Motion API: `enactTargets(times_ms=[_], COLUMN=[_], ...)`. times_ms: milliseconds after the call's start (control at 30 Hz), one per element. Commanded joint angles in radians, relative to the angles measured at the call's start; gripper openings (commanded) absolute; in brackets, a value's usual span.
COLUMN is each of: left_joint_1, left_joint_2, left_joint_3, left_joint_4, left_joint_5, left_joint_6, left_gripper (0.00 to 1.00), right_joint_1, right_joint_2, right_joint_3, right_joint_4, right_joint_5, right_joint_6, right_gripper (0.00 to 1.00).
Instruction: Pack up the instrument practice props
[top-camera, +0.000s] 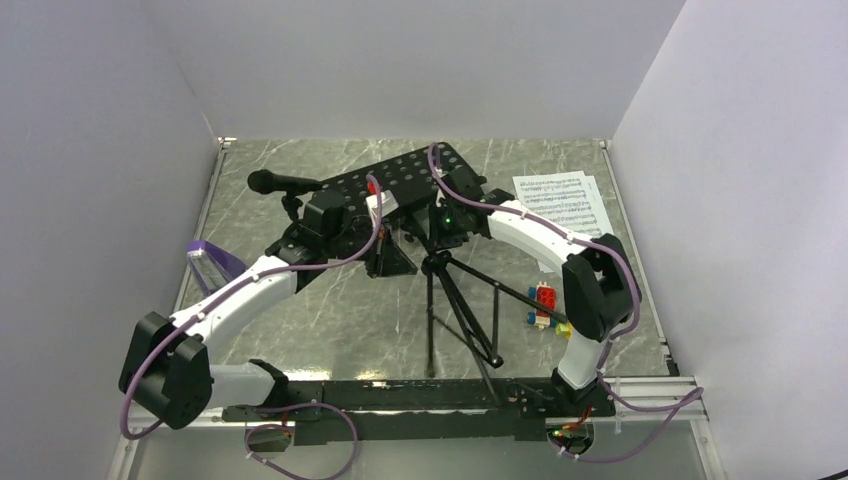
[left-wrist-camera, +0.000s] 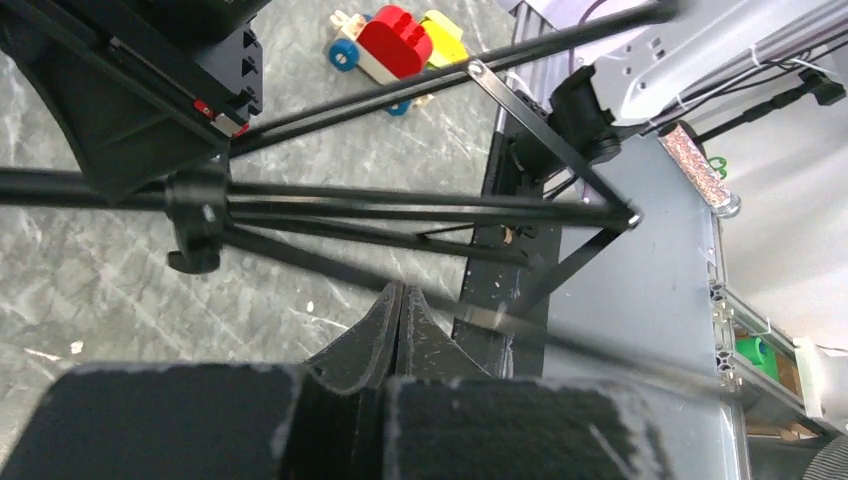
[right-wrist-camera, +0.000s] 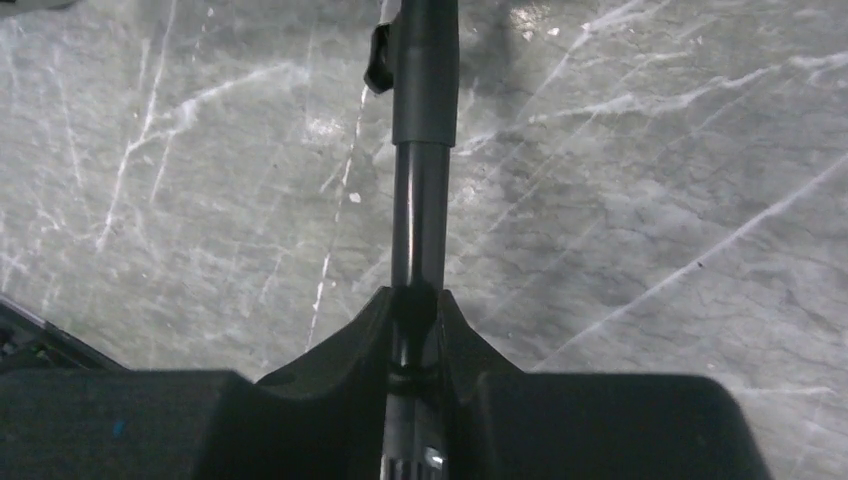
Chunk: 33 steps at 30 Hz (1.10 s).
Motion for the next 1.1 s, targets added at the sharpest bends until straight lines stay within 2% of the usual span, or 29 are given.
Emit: enactTargets(times_ms=[0,267,300,367,400,467,533,633,700,767,833,1067], left_joint_1=[0.02,0.04,0.04,0.04,0.04,0.04,0.04,0.04,0.04,0.04,0.04,0.044], left_joint_2=[0.027,0.064,0.074,0.092,0.097,0.1,0.091,0.074,0.066,0.058,0.051,0.009], left_joint_3=[0.019,0.028,0.036,0.047,0.044,0.025,0.005,-0.023,-0.008,0.018,0.044,0.085], left_joint_4=[0.024,-0.078,-0.103,-0.147,-0.158,-0.156,-0.132,-0.071,-0.086,-0.134,-0.21,-0.382], left_joint_5=[-0.016,-0.094,-0.095,-0.107,-0.119,-0.137,-0.15,-0.145,-0.145,-0.165,-0.191,-0.239], left_joint_6=[0.065,0.137,0.158,0.183,0.178,0.154,0.127,0.091,0.098,0.132,0.192,0.35], left_gripper=[0.01,0.0,0.03,0.2,0.29,0.43,0.56,0.62,0.63,0.64,0.66,0.66], right_joint_1=[-0.002,-0.006,-0.006,-0.012,-0.018,-0.038,-0.071,-0.125,-0.149,-0.151,-0.152,-0.109], right_joint_2=[-0.004,0.065,0.068,0.062,0.052,0.027,-0.009,-0.093,-0.134,-0.176,-0.214,-0.283], right_joint_3=[0.047,0.055,0.061,0.071,0.076,0.092,0.099,0.076,0.065,0.036,-0.01,-0.212], right_joint_4=[0.194,0.241,0.24,0.244,0.249,0.238,0.216,0.162,0.079,0.005,-0.049,-0.061], right_joint_5=[-0.079,-0.042,-0.046,-0.068,-0.086,-0.127,-0.178,-0.219,-0.282,-0.299,-0.316,-0.289], right_joint_6=[0.081,0.163,0.156,0.113,0.064,-0.034,-0.147,-0.323,-0.472,-0.611,-0.685,-0.664], right_gripper=[0.0,0.0,0.0,0.0,0.05,0.35,0.53,0.83,0.98,1.0,1.0,1.0])
